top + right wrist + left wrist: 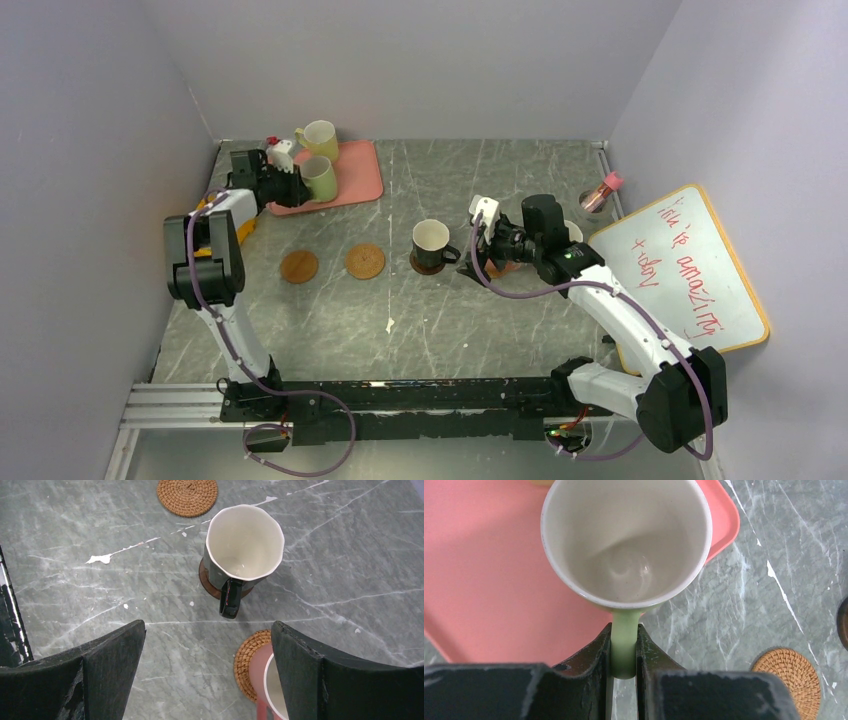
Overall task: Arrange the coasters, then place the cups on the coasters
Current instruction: Pick up the cup from the tray.
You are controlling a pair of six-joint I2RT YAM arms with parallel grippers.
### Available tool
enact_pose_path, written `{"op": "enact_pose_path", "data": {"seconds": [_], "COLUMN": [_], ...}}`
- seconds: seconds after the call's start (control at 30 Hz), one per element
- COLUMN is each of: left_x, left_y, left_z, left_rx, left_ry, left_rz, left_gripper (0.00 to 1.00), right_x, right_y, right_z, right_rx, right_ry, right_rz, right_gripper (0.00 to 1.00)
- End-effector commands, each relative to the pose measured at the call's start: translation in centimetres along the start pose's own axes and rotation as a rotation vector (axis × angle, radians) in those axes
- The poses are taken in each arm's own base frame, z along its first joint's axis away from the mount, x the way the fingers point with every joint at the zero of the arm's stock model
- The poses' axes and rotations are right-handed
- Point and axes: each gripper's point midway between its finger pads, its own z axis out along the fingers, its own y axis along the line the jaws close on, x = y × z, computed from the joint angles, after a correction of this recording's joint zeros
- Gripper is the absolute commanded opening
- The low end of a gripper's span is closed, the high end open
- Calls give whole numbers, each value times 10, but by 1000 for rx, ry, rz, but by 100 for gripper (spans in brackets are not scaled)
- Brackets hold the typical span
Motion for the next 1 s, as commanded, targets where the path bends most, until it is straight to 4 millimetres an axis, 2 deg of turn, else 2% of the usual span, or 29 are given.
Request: {"op": "enact_pose_path", "data": {"seconds": [0.0,0.33,0.57,0.97], "left_x": [-56,-57,-44,-48], "left_y": [-4,-20,-29,-72], "left_z": [-27,-49,-43,-46], "left_rx": [-83,-97,-156,-38], "left_ry": [-156,-180,-119,-129], "left_rz": [59,24,69,131], "left_gripper": [5,5,5,5], "right_x": [-17,-17,-16,-18], "right_y": [-2,-3,-2,-1], "right_z": [-6,-5,-5,-5], "right_rx": [17,16,13,8], "right_ry": [-64,-63,-62,-68], "right_rz": [-43,-38,-39,-42], "right_gripper": [100,100,100,100]}}
